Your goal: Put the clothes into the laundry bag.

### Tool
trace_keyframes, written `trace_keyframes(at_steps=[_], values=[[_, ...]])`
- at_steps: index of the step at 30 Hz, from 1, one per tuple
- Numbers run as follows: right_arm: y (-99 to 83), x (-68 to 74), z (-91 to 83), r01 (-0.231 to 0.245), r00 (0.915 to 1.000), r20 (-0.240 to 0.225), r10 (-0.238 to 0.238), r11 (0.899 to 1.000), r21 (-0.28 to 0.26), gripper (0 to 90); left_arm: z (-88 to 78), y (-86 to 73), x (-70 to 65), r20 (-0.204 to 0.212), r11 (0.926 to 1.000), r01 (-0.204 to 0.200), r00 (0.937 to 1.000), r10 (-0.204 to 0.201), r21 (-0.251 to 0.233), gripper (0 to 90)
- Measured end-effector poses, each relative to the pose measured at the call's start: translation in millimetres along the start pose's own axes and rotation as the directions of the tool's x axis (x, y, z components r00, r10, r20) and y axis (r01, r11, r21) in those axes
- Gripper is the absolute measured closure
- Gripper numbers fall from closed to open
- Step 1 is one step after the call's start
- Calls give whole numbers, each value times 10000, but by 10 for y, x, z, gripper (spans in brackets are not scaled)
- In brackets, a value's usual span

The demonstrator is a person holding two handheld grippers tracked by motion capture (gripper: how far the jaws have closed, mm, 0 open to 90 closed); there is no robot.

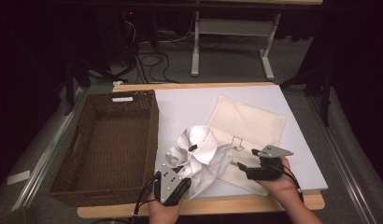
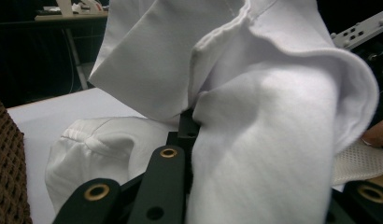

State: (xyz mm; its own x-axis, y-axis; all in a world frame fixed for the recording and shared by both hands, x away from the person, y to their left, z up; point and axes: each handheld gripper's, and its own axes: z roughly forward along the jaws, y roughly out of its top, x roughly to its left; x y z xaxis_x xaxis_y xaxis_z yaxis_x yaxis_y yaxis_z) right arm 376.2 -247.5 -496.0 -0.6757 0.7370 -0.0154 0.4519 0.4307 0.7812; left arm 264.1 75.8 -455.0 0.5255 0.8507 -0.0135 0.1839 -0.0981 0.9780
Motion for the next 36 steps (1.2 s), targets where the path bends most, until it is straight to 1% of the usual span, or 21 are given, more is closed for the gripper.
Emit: trace_keyframes(at_steps=[1, 2, 3, 4, 6, 7, 8, 10, 11, 12, 13, 14, 17, 18, 22, 27, 28, 30, 31, 32, 36], values=[[-1, 0, 20, 74, 10000, -6, -74, 10000, 57, 224, -8, 1, 4, -2, 10000, 3, 10000, -3, 8, 778], [-2, -2, 39, 136, 9999, -78, -134, 9996, 241, 279, -14, 3, 7, -17, 10000, 4, 10000, -4, 3, 778], [-9, -6, 56, 202, 9994, -299, -191, 9991, 373, 319, -18, 2, 8, -36, 10000, 4, 10000, -4, -7, 777], [-14, -6, 66, 214, 9990, -413, -193, 9984, 517, 346, -21, 1, 10, -46, 10000, 17, 10000, -17, -34, 778], [-29, 4, 93, 366, 9989, -315, -343, 9964, 760, 389, -22, -5, 13, -46, 10000, 83, 10000, -83, -23, 777], [-29, 4, 93, 366, 9989, -315, -343, 9964, 760, 389, -22, -5, 13, -46, 10000, 83, 10000, -83, -23, 777], [-34, -1, 121, 447, 9988, -255, -424, 9943, 968, 431, -24, -12, 10, -48, 9999, 139, 9999, -139, -12, 777], [-42, -15, 144, 532, 9984, -254, -507, 9922, 1123, 482, -26, -10, 2, -40, 9999, 130, 9999, -130, -12, 777], [-44, -23, 156, 494, 9984, -314, -463, 9931, 1063, 520, -27, -8, -1, -52, 9999, 110, 9999, -110, -17, 777], [-39, -29, 153, 454, 9984, -399, -411, 9923, 1149, 549, -27, -7, -1, -56, 9999, 109, 9999, -109, -24, 777], [-39, -29, 153, 454, 9984, -399, -411, 9923, 1149, 549, -27, -7, -1, -56, 9999, 109, 9999, -109, -24, 777], [-32, -37, 159, 437, 9980, -498, -381, 9920, 1186, 641, -25, -6, -1, -51, 9999, 109, 9999, -109, -21, 777], [-23, -38, 159, 403, 9974, -643, -334, 9933, 1080, 746, -23, -10, -3, -54, 9999, 116, 9999, -116, -16, 777], [-19, -37, 156, 472, 9971, -644, -404, 9929, 1092, 797, -23, -11, -3, -52, 9999, 122, 9999, -122, -12, 777], [-11, -29, 155, 565, 9970, -582, -503, 9924, 1095, 866, -22, -12, -6, -41, 9999, 110, 9999, -110, -5, 777], [21, -43, 119, 378, 9971, -687, -316, 9951, 912, 883, -12, 1, -7, -62, 9999, 145, 9999, -146, -9, 777], [59, -45, 100, 317, 9960, -848, -266, 9977, 597, 884, 8, 30, -9, -97, 10000, 79, 9999, -79, -34, 777], [104, -33, 84, 276, 9956, -903, -241, 9989, 374, 886, 28, 76, -19, -148, 9999, -39, 9999, 37, -144, 777], [104, -33, 84, 276, 9956, -903, -241, 9989, 374, 886, 28, 76, -19, -148, 9999, -39, 9999, 37, -144, 778], [163, -13, 66, 232, 9951, -965, -218, 9996, 133, 888, 56, 139, -24, -251, 9994, -270, 9993, 264, -222, 777], [238, -4, 46, 107, 9942, -1064, -123, 9998, -163, 889, 150, 282, -12, -296, 9987, -338, 9990, 327, -375, 777]])
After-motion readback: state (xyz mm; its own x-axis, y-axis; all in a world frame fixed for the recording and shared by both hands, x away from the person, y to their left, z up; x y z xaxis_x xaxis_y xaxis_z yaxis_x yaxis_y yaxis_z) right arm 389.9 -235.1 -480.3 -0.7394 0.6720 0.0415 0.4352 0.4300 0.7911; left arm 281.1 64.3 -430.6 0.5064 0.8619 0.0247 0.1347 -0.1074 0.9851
